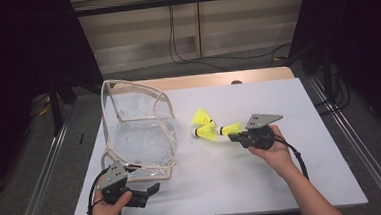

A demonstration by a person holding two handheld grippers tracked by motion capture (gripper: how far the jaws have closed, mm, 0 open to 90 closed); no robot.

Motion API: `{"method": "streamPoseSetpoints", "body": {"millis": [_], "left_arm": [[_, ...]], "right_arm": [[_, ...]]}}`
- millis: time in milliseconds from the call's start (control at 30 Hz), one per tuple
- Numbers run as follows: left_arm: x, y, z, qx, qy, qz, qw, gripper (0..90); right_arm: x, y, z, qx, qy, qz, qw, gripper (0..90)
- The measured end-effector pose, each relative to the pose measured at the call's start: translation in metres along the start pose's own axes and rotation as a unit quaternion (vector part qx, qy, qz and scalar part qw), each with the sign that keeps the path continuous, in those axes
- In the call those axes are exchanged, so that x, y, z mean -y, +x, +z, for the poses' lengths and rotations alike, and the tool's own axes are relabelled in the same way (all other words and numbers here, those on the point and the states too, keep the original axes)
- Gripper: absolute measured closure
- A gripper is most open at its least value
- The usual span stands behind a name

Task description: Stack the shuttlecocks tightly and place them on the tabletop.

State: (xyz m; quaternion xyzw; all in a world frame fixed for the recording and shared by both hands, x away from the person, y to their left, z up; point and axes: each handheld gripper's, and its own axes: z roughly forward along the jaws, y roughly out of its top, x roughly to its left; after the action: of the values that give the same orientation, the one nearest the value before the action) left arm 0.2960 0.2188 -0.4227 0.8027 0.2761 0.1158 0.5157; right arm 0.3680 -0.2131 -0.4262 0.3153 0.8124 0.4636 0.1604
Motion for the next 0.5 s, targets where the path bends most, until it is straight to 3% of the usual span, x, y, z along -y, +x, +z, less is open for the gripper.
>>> {"method": "streamPoseSetpoints", "body": {"millis": [500], "left_arm": [[-0.0005, -0.0003, 0.0002, 0.0, 0.0, 0.0, 1.0, 3.9]], "right_arm": [[-0.0027, 0.0011, 0.0077, 0.002, 0.006, -0.001, 1.0, 88.4]]}}
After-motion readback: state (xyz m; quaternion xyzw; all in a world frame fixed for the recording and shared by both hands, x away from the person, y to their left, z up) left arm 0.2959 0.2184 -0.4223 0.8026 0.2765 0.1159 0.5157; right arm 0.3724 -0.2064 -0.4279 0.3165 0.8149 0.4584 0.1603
